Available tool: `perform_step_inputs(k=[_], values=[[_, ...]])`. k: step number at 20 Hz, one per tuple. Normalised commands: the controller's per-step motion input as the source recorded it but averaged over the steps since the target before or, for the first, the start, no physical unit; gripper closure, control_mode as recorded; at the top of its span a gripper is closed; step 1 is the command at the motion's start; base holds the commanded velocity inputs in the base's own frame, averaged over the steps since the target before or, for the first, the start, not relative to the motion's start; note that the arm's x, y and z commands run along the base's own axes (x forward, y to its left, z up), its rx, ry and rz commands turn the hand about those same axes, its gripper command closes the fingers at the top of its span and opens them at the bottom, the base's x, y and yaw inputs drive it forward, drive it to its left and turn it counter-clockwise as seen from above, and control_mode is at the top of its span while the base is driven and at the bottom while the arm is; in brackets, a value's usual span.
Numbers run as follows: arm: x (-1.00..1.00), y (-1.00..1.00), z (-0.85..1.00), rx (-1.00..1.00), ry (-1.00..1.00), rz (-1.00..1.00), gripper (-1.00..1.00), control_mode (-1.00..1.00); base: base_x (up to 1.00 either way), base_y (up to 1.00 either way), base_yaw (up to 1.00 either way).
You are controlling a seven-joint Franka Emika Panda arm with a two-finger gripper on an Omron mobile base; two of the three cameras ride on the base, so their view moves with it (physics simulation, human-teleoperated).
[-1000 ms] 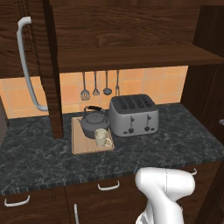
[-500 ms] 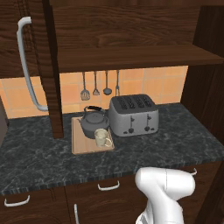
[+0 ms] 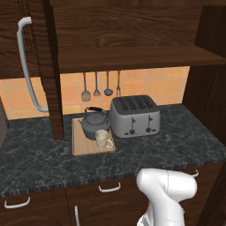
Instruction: Pick the kettle from the counter and place it on the tray. Then pick the mug from the cabinet and place it on the tray. Then close the cabinet doors.
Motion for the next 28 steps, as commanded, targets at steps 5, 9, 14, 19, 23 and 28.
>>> perform_step_inputs(k=[5, 9, 14, 19, 23, 28], values=[[-0.25, -0.4, 0.01, 0.13, -0.15, 0.0, -1.0, -1.0, 0.0, 0.0, 0.0], [-0.19, -0.44, 0.11, 0.16, -0.16, 0.0, -1.0, -1.0, 0.0, 0.0, 0.0], [-0.16, -0.39, 0.05, 0.06, -0.11, 0.0, -1.0, -1.0, 0.0, 0.0, 0.0], [-0.18, -0.59, 0.05, 0.1, -0.1, 0.0, -1.0, -1.0, 0.0, 0.0, 0.0], [-0.22, -0.63, 0.27, 0.16, -0.05, 0.0, -1.0, -1.0, 0.0, 0.0, 0.0], [-0.08, -0.58, 0.12, 0.11, -0.01, 0.0, -1.0, -1.0, 0.0, 0.0, 0.0]])
